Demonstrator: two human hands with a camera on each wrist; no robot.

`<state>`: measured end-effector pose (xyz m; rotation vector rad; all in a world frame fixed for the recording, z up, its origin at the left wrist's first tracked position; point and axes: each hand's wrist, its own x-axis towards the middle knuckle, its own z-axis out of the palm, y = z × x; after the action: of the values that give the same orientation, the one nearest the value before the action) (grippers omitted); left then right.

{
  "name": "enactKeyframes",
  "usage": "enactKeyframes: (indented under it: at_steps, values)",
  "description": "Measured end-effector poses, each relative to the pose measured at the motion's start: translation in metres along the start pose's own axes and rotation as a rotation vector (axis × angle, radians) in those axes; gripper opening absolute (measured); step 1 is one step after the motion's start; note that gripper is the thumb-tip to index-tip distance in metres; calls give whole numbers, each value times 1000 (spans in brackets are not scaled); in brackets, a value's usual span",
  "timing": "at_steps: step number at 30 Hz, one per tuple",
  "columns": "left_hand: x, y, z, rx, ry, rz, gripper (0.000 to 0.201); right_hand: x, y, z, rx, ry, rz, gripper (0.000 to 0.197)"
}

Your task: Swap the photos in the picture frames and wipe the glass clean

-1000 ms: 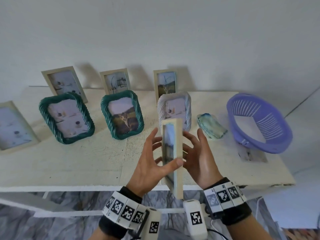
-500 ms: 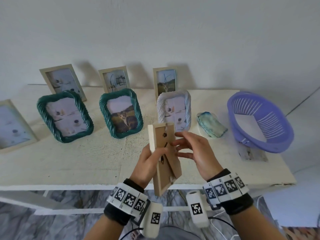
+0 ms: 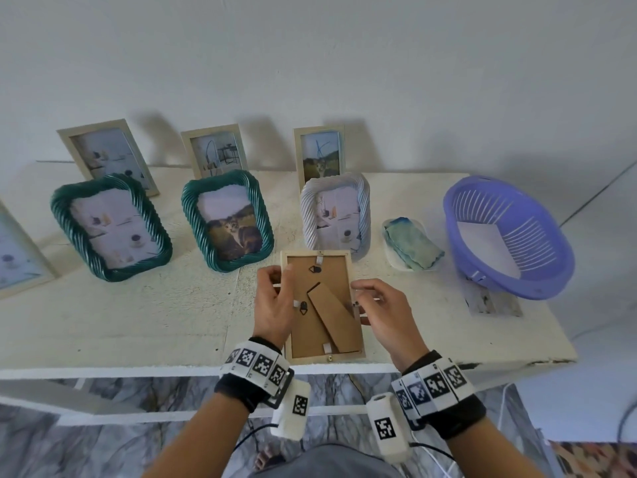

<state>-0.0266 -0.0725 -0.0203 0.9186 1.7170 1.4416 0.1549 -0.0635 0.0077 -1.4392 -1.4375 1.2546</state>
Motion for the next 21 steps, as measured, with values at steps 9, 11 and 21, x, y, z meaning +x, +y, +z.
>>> enactKeyframes:
  at_steps: [9, 11, 21]
  values:
    - [-2, -37, 23, 294, 182, -21, 26, 5, 42, 7, -291, -21, -63, 19]
    - [-2, -37, 23, 369, 156, -16, 27, 6, 45, 6, -329, -19, -81, 21]
    - [0, -44, 9, 613, -102, 125, 34, 9, 62, -6, -505, -4, -229, 24]
